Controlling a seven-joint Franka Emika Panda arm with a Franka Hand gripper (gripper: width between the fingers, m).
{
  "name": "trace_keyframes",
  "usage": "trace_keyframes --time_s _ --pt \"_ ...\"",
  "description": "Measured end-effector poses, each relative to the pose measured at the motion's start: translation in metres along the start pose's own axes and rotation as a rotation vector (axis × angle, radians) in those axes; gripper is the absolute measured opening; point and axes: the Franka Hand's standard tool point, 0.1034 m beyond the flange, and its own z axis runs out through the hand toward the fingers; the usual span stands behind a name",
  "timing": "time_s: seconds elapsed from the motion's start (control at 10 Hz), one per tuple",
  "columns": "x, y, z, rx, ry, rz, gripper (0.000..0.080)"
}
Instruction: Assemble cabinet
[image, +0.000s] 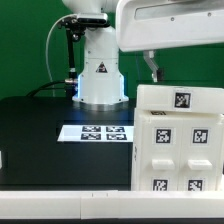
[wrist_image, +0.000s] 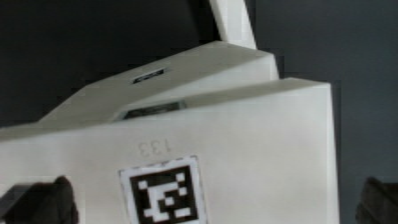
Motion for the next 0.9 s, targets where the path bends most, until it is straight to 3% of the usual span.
trace_keyframes --time_s 0.1,0.3,0.6,0.9 --pt "0.003 0.004 -0.001 -0.043 0.004 -0.286 0.0797" --pt "0.0 -0.004 -0.001 -0.08 -0.026 -0.599 0.0797" --pt "0.002 0.002 -0.001 -0.083 -0.037 -0.815 0.0797" --pt "0.006 0.007 0.009 -0.1 -0.074 -1.238 0.0797"
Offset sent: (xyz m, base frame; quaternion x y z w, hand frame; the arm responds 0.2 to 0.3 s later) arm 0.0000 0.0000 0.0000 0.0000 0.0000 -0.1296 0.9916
